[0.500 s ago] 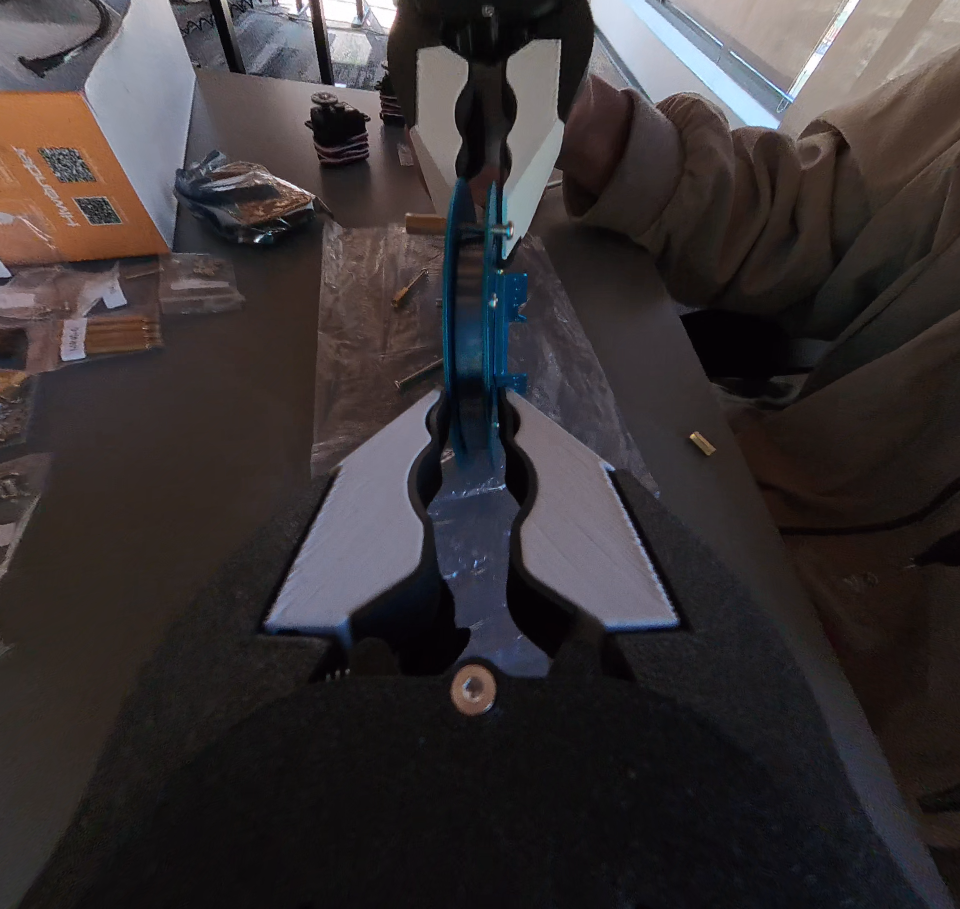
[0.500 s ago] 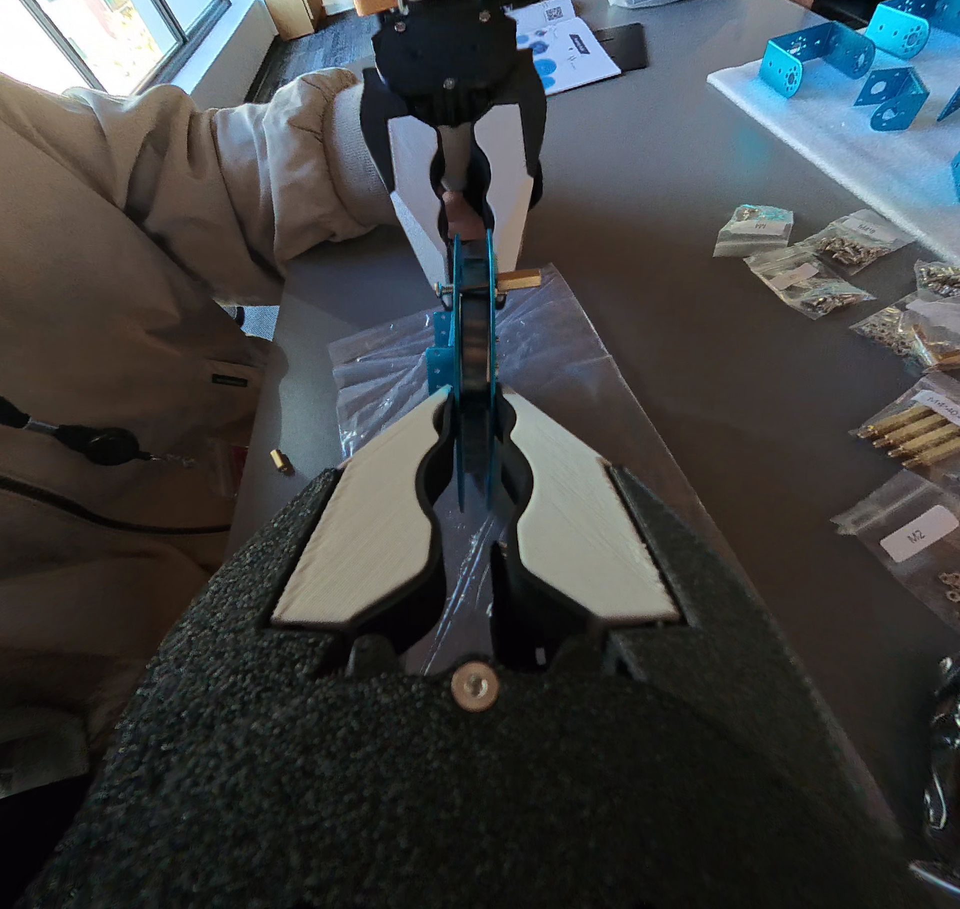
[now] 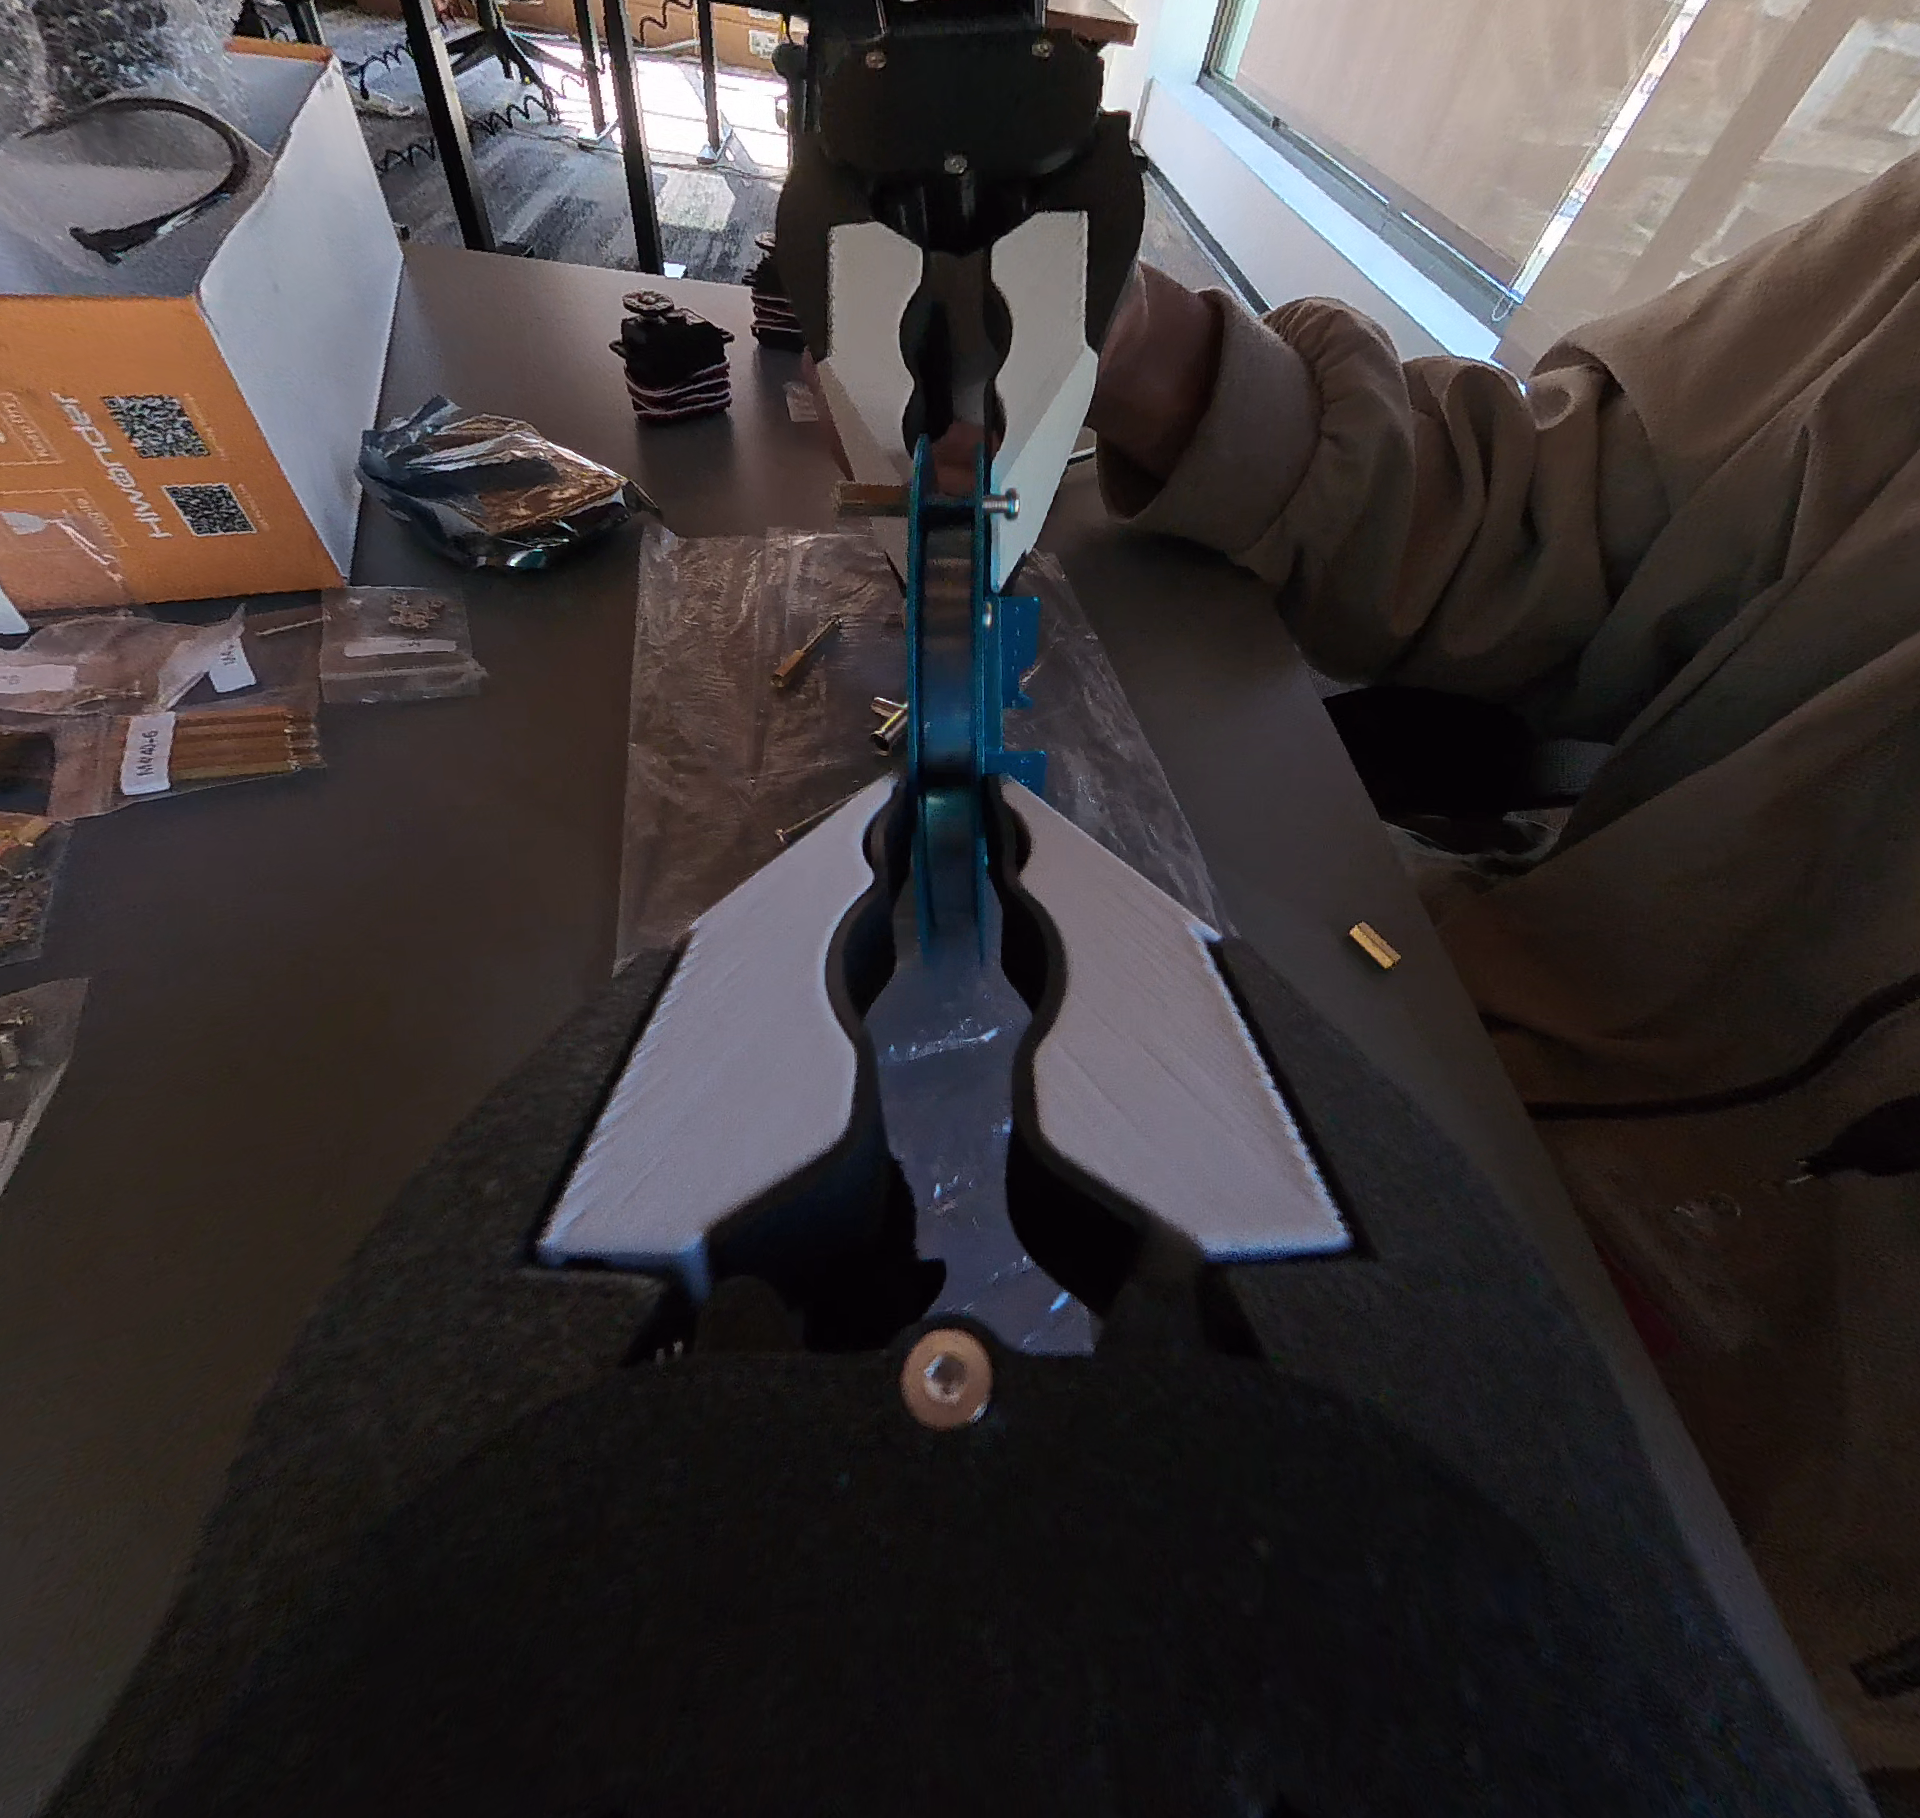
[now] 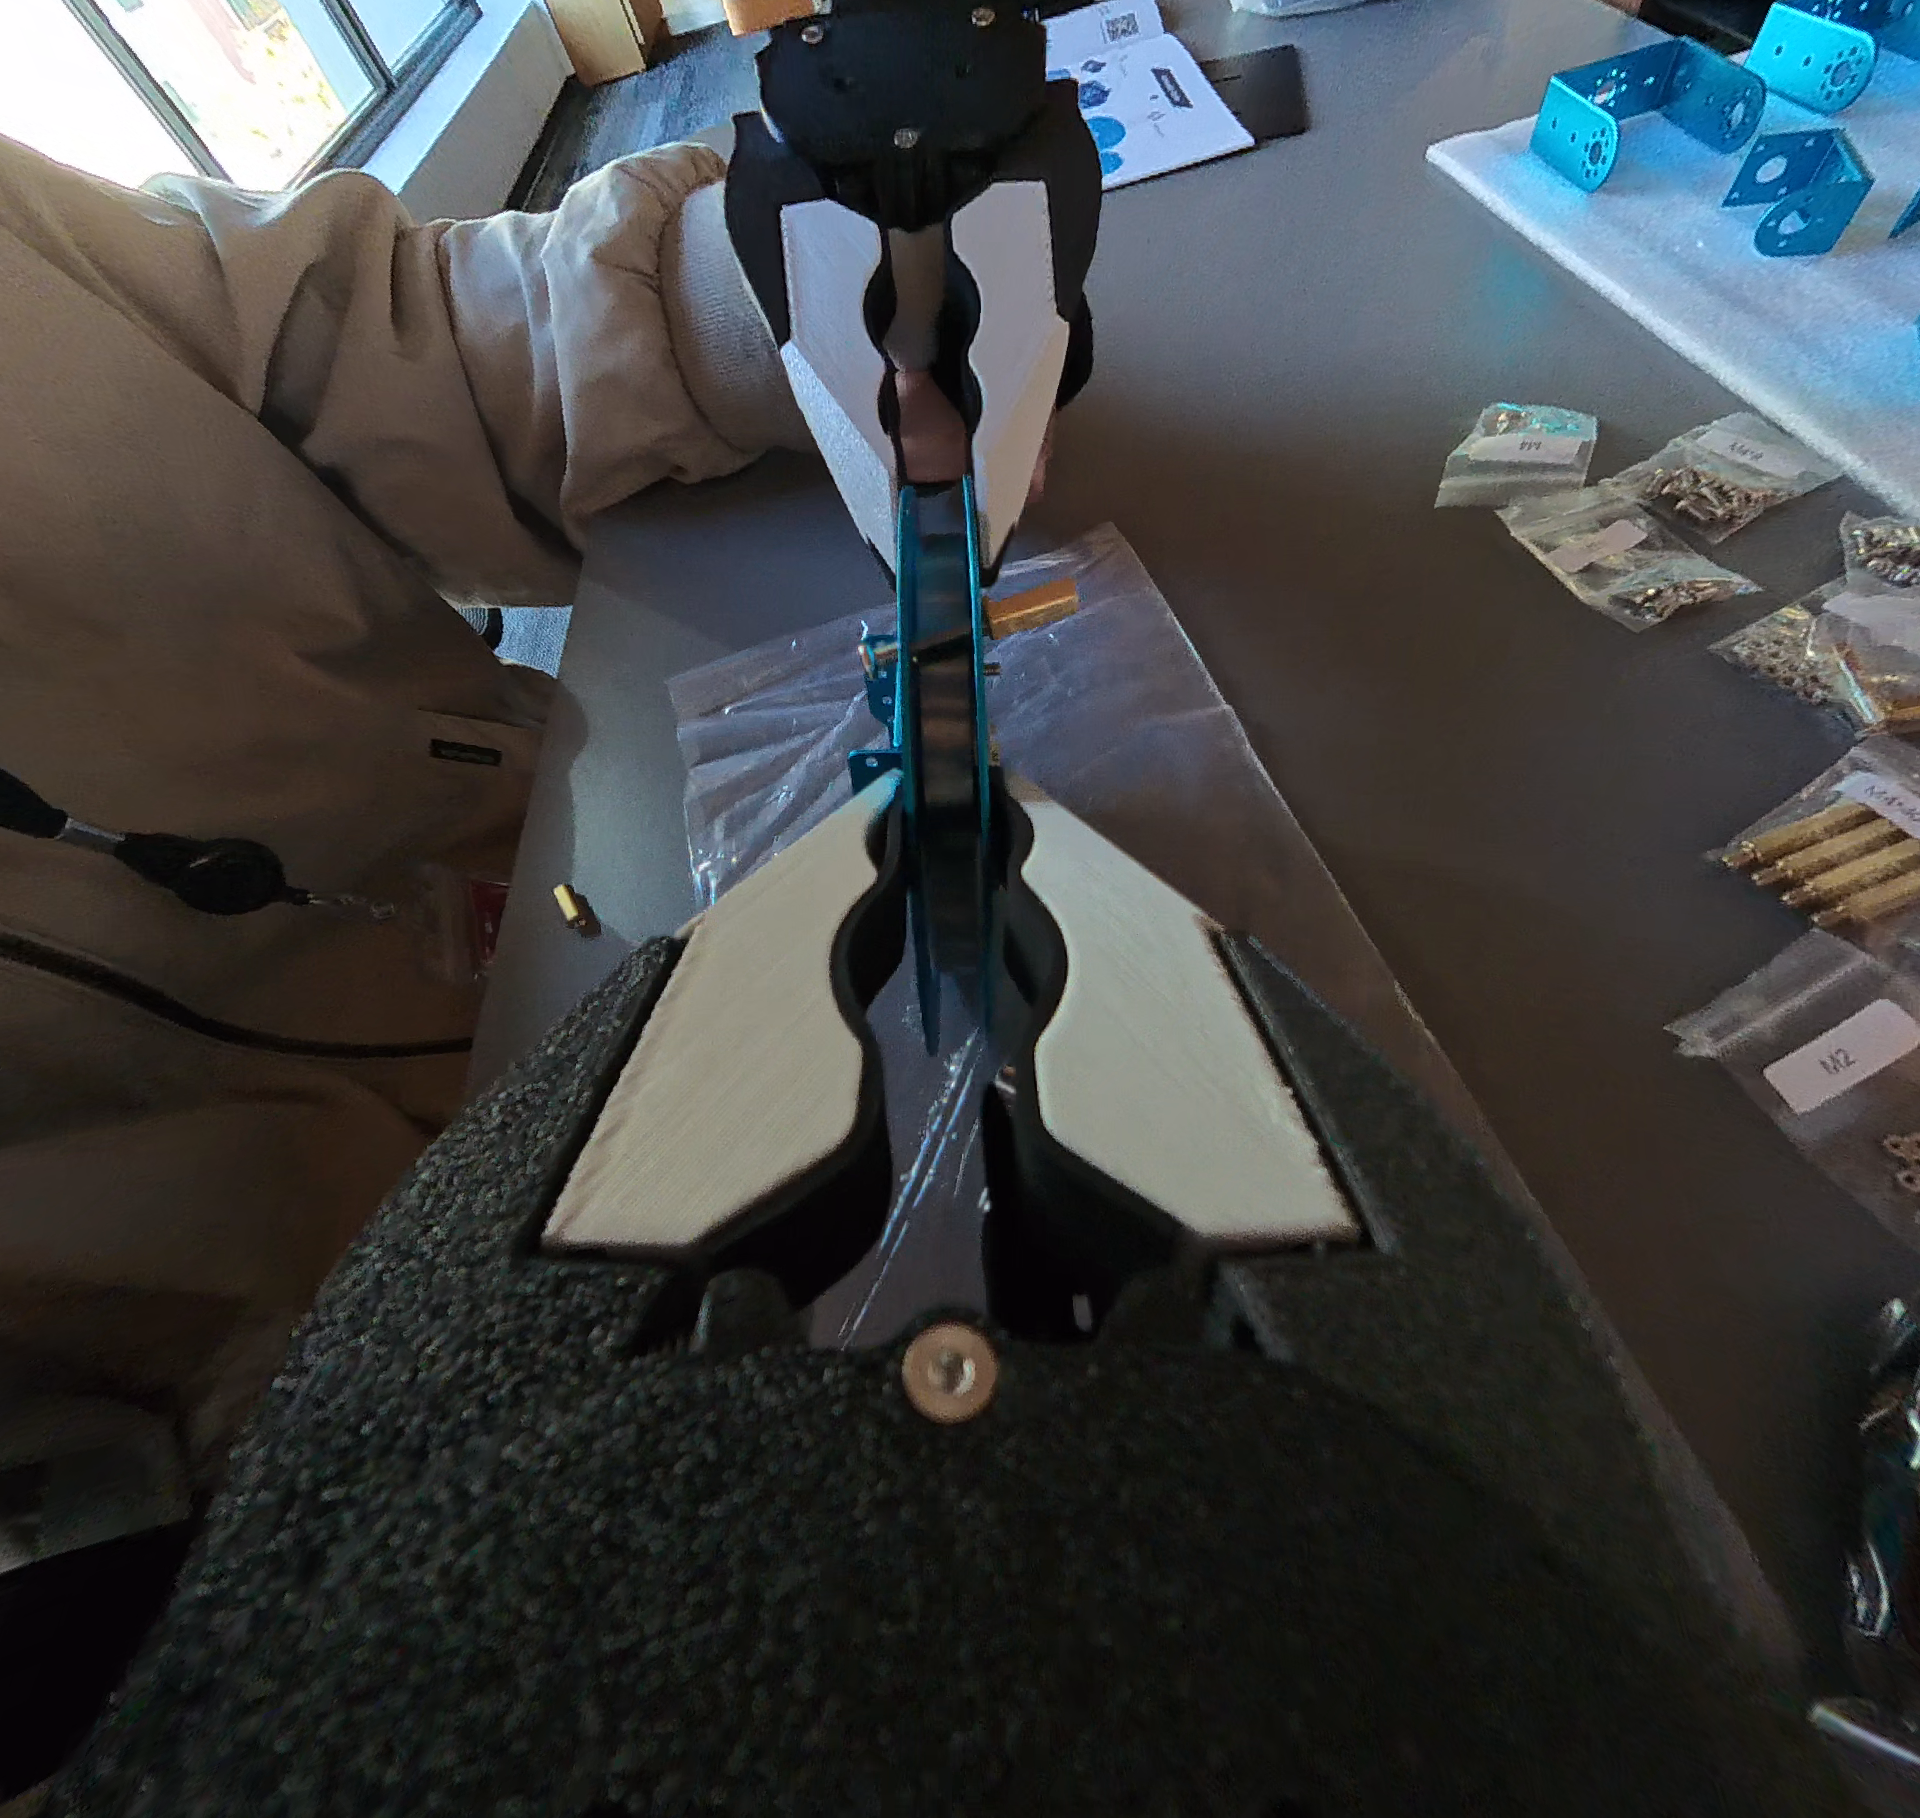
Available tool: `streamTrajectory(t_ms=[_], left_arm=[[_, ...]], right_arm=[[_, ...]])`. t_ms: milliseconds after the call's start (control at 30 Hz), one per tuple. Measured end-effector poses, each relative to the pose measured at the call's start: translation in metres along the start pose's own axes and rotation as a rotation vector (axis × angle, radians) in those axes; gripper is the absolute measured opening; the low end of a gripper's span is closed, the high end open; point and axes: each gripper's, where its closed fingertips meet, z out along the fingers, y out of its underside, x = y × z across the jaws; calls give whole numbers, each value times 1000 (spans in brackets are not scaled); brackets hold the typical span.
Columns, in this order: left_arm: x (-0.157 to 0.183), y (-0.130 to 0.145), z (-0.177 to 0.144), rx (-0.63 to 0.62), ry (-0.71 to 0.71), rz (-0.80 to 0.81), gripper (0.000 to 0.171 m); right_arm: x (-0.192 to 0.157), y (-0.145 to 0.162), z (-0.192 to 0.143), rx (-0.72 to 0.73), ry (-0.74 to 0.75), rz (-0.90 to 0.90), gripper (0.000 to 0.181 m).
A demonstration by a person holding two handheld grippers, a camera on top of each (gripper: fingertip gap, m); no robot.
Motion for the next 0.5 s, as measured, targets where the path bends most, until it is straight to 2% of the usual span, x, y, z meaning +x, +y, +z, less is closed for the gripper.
streamTrajectory(t_ms=[200, 300, 400, 500], left_arm=[[-4, 10, -3, -57, -39, 43, 14], [-11, -8, -13, 1, -121, 66, 24], [-2, -32, -21, 87, -102, 82, 12], [6, -29, -16, 49, -76, 88, 5]], right_arm=[[-1, 7, 2, -27, -9, 11, 14], [0, 7, 3, -32, 9, -15, 13], [-1, 7, 3, -31, -5, -19, 13], [-4, 6, 5, -28, -9, -44, 13]])
